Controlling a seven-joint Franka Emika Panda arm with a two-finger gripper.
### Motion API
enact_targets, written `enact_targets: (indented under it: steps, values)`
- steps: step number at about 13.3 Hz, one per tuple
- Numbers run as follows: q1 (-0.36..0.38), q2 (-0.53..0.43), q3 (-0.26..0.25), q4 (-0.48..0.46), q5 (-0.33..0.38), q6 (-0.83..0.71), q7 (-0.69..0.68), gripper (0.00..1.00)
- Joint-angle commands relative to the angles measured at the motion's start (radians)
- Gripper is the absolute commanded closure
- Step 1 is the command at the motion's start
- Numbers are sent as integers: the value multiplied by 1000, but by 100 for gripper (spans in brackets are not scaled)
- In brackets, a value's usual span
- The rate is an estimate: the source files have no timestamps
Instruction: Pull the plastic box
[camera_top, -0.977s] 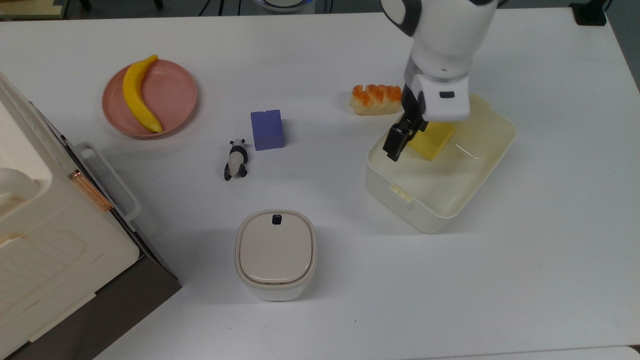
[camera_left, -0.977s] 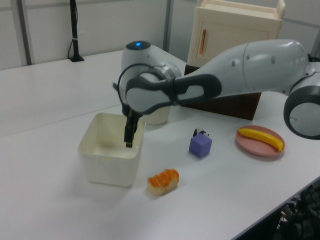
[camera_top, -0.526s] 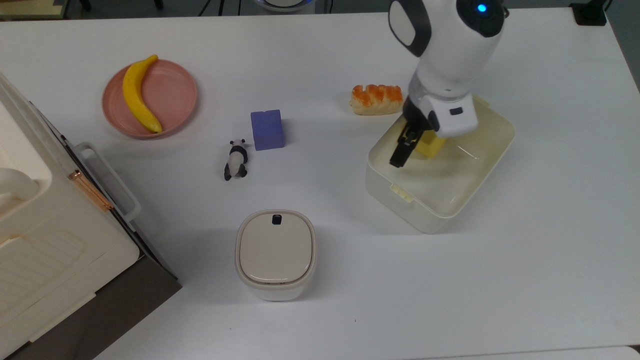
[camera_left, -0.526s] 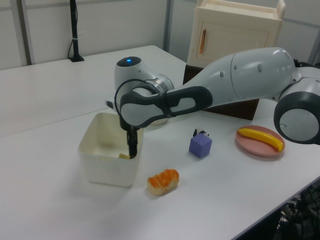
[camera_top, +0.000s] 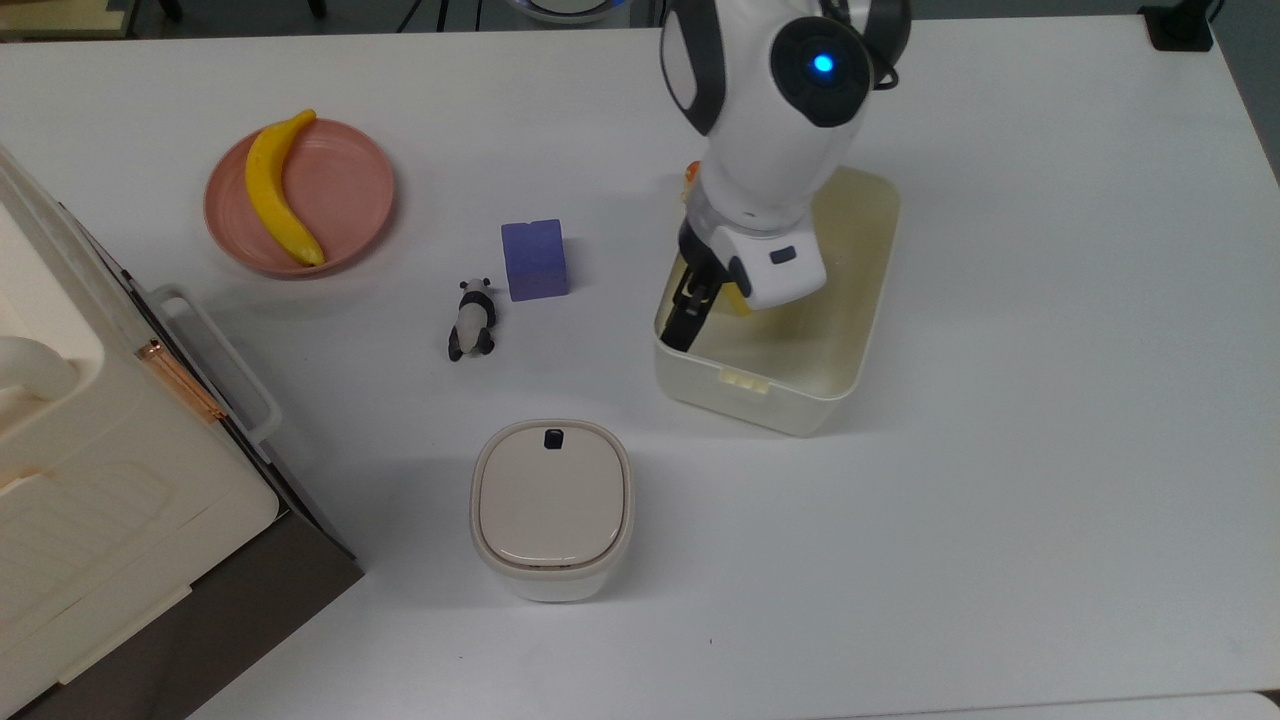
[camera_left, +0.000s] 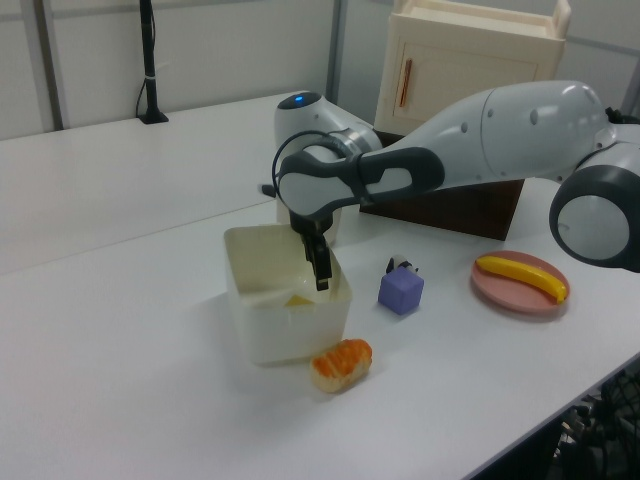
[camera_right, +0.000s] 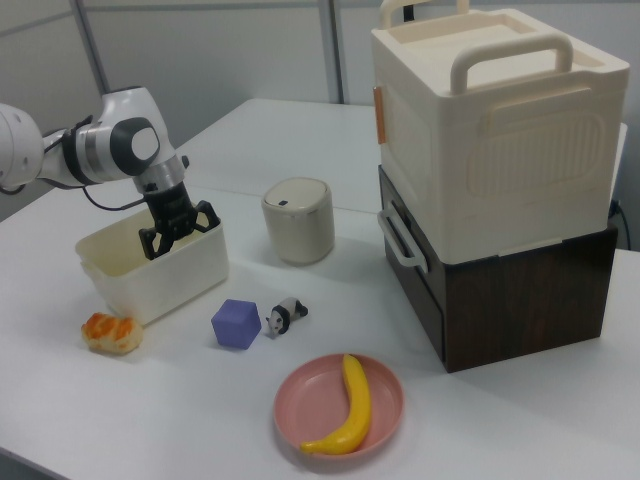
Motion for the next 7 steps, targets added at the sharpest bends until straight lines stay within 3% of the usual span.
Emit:
enact_targets:
  steps: [1,2,3,7]
  values:
    - [5,-49,-3,-13,2,-31,75,0]
    - [8,-55,-2,-13,13,-28,168,0]
    - [17,-55,4,-13,68,-20,324,0]
    - [34,-107,14,1,127,-30,558,0]
